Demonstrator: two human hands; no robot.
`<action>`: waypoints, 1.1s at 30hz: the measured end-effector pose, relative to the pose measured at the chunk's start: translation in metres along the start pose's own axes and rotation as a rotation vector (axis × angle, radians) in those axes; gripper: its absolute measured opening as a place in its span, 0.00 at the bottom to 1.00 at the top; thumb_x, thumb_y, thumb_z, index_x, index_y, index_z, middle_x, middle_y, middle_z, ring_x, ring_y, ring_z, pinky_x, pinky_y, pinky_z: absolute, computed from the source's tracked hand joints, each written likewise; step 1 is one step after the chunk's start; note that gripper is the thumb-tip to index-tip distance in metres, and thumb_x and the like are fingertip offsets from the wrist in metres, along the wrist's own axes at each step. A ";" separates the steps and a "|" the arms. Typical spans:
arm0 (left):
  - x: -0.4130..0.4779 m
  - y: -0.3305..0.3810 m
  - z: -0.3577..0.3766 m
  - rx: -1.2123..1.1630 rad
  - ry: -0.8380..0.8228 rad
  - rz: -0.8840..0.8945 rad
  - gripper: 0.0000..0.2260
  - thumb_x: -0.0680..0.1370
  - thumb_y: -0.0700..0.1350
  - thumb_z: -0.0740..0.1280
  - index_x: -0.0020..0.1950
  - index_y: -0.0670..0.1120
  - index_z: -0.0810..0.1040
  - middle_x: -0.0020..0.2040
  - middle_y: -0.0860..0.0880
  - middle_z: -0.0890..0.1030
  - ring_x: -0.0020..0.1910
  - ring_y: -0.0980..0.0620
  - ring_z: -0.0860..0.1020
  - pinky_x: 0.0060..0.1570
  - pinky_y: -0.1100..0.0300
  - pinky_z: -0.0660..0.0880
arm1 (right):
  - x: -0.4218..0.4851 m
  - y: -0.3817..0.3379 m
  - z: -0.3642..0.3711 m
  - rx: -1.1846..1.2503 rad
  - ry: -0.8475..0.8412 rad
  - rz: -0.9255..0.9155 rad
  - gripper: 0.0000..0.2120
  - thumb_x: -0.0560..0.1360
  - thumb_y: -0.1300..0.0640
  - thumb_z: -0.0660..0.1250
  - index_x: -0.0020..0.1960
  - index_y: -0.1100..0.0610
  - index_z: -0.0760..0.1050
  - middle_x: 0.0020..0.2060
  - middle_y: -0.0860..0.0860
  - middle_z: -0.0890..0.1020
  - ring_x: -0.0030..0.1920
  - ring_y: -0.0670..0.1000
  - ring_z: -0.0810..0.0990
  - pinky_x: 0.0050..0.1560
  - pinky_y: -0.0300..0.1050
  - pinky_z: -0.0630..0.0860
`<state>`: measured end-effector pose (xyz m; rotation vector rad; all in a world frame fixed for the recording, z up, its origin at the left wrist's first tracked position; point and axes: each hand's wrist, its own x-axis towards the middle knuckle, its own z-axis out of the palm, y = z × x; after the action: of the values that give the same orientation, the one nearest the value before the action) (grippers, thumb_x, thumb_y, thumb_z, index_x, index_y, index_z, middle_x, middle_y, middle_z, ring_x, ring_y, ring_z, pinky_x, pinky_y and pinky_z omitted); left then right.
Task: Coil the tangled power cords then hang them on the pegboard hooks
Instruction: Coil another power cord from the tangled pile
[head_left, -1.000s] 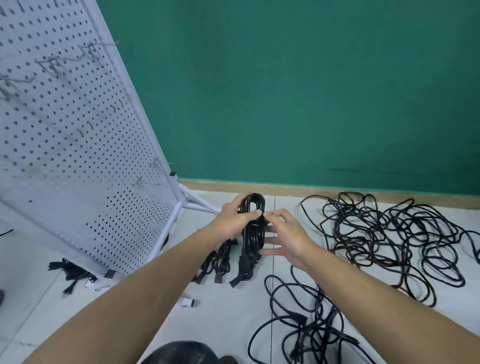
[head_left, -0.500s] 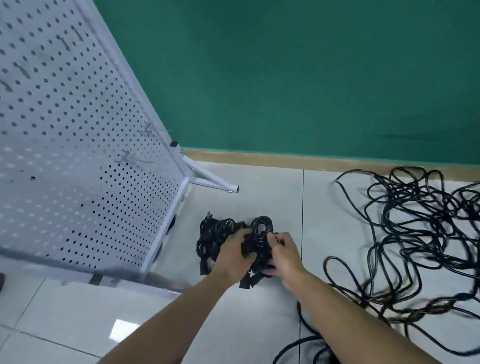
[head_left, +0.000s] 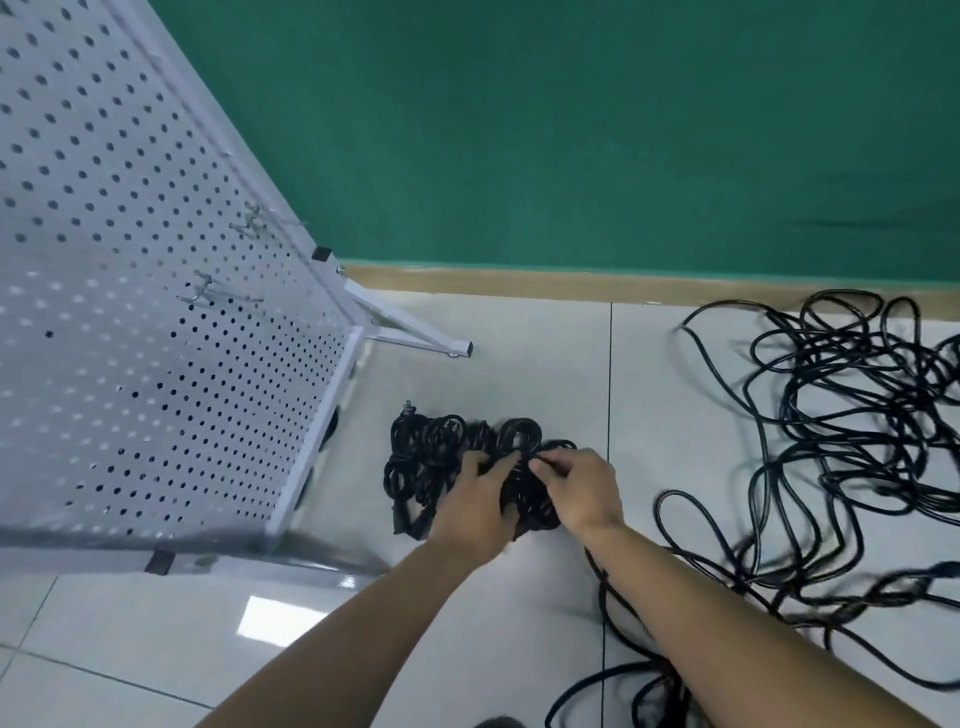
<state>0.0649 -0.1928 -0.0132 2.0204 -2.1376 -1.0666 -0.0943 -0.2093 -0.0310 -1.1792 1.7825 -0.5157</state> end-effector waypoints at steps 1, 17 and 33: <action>-0.001 0.003 -0.003 0.008 0.004 0.000 0.29 0.80 0.42 0.66 0.80 0.54 0.64 0.73 0.47 0.63 0.58 0.44 0.78 0.58 0.46 0.79 | -0.002 -0.002 -0.004 -0.011 -0.008 -0.018 0.09 0.80 0.50 0.70 0.58 0.48 0.86 0.53 0.47 0.87 0.55 0.51 0.83 0.60 0.50 0.79; -0.081 0.050 -0.009 0.037 -0.075 0.212 0.17 0.82 0.42 0.66 0.71 0.49 0.76 0.65 0.48 0.74 0.59 0.47 0.77 0.60 0.54 0.75 | -0.108 0.036 -0.071 -0.044 -0.038 -0.078 0.11 0.80 0.60 0.67 0.60 0.53 0.83 0.54 0.51 0.85 0.50 0.46 0.80 0.43 0.22 0.68; -0.146 0.101 0.084 0.021 -0.270 0.367 0.13 0.82 0.42 0.66 0.66 0.49 0.80 0.60 0.48 0.80 0.57 0.52 0.78 0.60 0.60 0.75 | -0.231 0.151 -0.133 -0.110 0.162 0.040 0.11 0.79 0.65 0.66 0.59 0.56 0.82 0.43 0.49 0.84 0.42 0.55 0.83 0.35 0.28 0.73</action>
<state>-0.0375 -0.0319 0.0328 1.4713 -2.5222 -1.3140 -0.2535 0.0455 0.0293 -1.2028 1.9907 -0.5066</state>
